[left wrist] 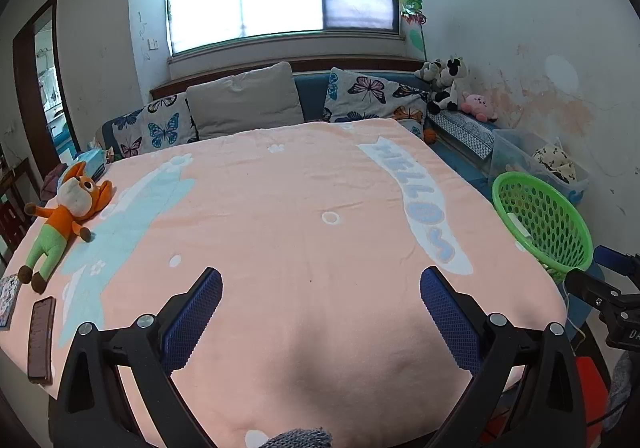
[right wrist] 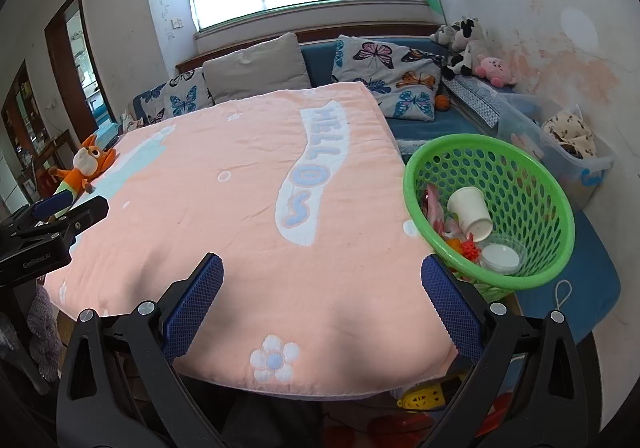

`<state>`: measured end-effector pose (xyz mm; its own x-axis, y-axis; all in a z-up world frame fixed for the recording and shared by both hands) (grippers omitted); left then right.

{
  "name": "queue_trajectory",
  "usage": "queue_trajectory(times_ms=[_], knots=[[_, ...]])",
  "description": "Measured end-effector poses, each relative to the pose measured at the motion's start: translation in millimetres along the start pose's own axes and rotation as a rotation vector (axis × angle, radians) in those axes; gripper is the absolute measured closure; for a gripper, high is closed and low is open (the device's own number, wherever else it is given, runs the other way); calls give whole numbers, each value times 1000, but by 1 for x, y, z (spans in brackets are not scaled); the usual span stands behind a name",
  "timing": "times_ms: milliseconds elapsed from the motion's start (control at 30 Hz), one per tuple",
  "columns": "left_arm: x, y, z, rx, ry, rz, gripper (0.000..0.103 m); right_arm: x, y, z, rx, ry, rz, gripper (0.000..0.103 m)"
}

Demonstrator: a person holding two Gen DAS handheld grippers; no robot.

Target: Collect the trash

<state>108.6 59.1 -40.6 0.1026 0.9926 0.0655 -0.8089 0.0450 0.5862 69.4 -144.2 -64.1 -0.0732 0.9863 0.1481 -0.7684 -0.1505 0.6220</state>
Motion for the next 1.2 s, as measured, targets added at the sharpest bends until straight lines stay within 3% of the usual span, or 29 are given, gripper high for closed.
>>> queue_trajectory(times_ms=[1200], knots=[[-24,8,-1,-17,-34,-26,7,-12,15,0,-29,-13,-32,4]])
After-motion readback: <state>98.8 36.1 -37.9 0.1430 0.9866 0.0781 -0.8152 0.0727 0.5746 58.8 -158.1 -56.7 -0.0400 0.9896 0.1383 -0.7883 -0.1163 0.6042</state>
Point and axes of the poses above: each gripper's, at about its wrist camera, not at the fingertips, and y roughly against the way its jaws point, x to its left, z to its top, the point moved 8 cm from there along -y, roughly the way its jaws point, and after that the axes turned 2 degrees about z, right-handed, at the moved point
